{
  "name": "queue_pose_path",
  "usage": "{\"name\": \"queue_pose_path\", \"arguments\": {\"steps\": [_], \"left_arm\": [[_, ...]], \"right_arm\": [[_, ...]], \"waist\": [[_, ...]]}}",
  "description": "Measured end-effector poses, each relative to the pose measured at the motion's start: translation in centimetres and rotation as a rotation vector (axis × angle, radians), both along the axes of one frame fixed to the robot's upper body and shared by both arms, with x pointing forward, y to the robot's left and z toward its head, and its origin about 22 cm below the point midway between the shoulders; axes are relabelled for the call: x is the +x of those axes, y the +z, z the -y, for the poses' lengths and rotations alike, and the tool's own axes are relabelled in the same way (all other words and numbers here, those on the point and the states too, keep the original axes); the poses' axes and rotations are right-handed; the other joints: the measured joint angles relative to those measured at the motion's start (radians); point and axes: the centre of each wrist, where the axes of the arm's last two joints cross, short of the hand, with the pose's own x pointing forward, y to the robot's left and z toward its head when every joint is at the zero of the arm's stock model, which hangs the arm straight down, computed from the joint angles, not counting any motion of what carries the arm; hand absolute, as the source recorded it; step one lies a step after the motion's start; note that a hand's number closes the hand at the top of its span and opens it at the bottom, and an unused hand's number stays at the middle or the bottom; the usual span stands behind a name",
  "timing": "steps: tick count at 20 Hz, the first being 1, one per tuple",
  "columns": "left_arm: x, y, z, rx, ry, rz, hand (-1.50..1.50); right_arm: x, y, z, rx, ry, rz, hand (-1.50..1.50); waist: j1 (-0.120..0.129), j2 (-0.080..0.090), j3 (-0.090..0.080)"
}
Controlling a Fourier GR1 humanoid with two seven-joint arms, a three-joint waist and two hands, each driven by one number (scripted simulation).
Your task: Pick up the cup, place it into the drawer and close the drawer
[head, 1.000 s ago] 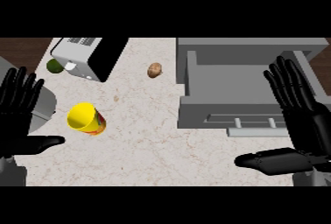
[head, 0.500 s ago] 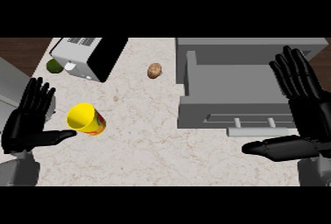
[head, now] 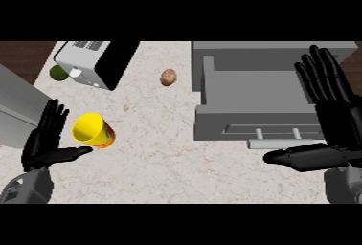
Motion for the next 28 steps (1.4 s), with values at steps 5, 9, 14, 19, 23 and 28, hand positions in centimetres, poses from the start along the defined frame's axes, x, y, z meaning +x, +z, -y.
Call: {"name": "queue_pose_path", "arguments": {"steps": [5, 9, 14, 19, 23, 28], "left_arm": [[-0.5, -2.6, -1.0, 0.008, 0.011, -0.020, -1.50], [-0.9, -4.4, -0.7, 0.015, 0.023, -0.019, -1.50], [-1.3, -5.2, -1.0, 0.014, 0.023, -0.002, -1.50], [-1.8, -5.9, -0.9, 0.020, 0.038, -0.002, -1.50], [-1.8, -6.5, 0.1, 0.020, 0.039, -0.001, -1.50], [-1.3, -6.4, 0.7, 0.023, 0.031, 0.015, -1.50]], "right_arm": [[0.2, 0.7, 0.6, -0.006, -0.001, 0.001, -1.50], [0.4, 1.2, 0.0, -0.010, 0.001, 0.001, -1.50], [0.4, 1.3, 0.4, -0.007, 0.001, 0.003, -1.50], [0.4, 1.8, 0.6, -0.006, 0.008, 0.003, -1.50], [0.6, 2.1, 0.5, -0.002, 0.014, 0.006, -1.50], [0.7, 1.9, 0.3, -0.009, 0.019, 0.002, -1.50]], "waist": [[-0.002, 0.001, 0.000], [-0.007, 0.002, -0.001], [-0.012, 0.005, -0.002], [-0.020, 0.008, -0.003], [-0.024, 0.010, -0.004], [-0.029, 0.013, -0.005]]}}
